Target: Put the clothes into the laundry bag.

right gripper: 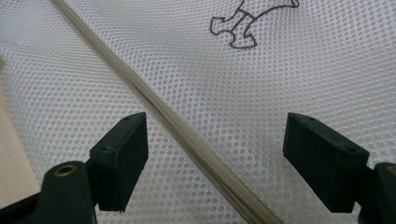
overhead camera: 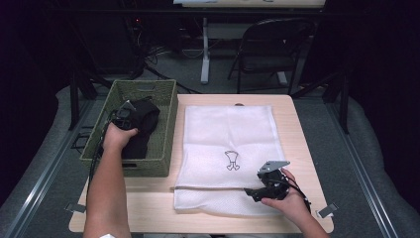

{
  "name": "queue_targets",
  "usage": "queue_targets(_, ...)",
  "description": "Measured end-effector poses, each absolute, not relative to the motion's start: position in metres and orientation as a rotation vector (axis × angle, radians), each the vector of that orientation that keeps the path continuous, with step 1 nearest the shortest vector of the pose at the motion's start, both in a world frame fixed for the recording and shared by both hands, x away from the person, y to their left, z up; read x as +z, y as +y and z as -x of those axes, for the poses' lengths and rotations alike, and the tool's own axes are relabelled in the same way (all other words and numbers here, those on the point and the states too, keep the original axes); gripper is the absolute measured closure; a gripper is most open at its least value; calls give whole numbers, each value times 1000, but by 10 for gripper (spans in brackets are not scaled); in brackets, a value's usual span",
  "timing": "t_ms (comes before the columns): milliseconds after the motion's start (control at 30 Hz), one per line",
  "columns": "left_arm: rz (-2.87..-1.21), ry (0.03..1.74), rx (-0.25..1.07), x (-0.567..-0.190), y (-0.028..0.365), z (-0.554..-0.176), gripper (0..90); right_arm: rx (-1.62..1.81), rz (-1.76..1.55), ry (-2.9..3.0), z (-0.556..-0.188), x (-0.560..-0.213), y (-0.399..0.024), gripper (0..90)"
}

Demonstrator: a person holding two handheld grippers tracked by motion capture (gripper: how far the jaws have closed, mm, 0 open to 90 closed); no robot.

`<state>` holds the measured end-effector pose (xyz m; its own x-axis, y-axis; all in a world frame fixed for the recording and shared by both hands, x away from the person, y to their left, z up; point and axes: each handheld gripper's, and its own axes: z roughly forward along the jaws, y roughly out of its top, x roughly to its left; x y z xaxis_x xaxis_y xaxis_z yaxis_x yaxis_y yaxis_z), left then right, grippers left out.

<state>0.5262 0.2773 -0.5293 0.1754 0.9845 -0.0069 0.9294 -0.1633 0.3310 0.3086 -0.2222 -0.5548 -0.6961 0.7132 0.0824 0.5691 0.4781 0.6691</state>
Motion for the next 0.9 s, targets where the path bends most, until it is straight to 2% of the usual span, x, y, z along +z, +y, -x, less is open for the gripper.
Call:
queue_targets(300, -2177, 1846, 315, -522, 277, -524, 613, 1024, -1110, 2517, -309, -555, -222, 236)
queue_targets(567, -2141, 1836, 325, -511, 279, -521, 625, 1031, -1102, 2505, -309, -555, -224, 248)
queue_targets(900, -2118, 1791, 380, -486, 278, -514, 628, 1045, -1048, 2480, -308, -551, -223, 342)
